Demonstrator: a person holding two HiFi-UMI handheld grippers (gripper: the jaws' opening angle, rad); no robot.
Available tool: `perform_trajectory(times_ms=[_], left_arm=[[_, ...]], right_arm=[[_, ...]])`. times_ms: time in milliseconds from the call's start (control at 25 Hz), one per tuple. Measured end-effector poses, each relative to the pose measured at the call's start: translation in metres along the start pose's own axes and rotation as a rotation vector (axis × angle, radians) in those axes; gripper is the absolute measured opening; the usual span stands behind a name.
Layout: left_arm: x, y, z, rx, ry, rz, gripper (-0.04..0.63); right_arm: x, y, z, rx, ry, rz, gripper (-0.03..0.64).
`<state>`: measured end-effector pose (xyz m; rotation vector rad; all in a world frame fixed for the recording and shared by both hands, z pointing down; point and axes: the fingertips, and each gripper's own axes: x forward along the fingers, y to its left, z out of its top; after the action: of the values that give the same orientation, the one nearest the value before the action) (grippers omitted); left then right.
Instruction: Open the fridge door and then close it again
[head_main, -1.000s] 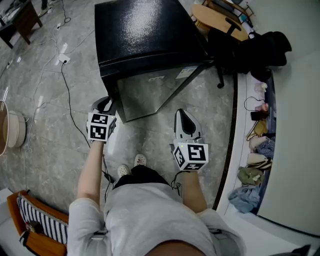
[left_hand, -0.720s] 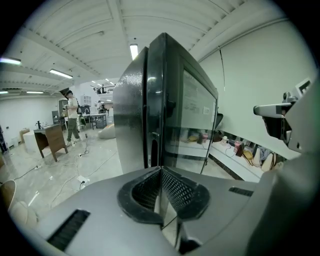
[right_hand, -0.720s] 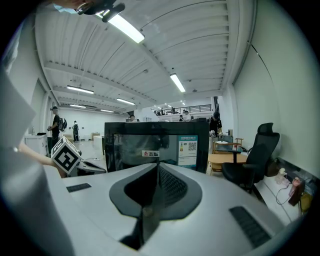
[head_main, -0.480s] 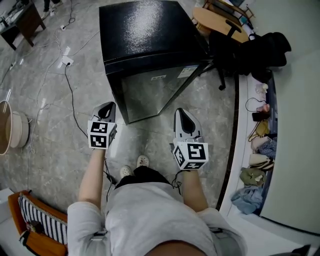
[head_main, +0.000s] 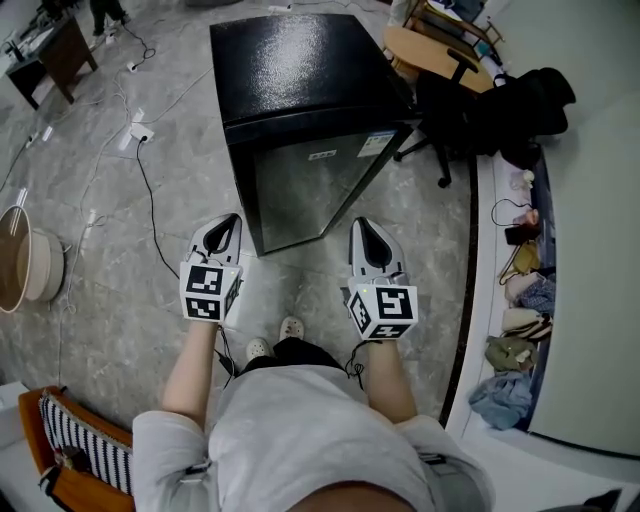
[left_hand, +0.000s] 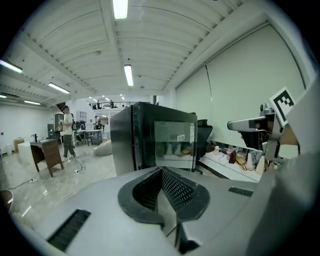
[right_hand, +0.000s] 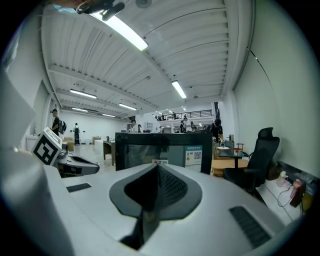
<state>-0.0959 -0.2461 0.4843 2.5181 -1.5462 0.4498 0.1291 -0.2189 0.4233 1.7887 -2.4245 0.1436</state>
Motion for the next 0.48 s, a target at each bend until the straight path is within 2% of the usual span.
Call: perform_trajectory(times_ms=[480], left_arm=[[-0.053, -0.009, 0.038, -0.013, -0.145, -0.024, 0.014]], right_arm=[[-0.034, 0.022, 0.02, -0.027, -0.047, -0.025, 0.025]])
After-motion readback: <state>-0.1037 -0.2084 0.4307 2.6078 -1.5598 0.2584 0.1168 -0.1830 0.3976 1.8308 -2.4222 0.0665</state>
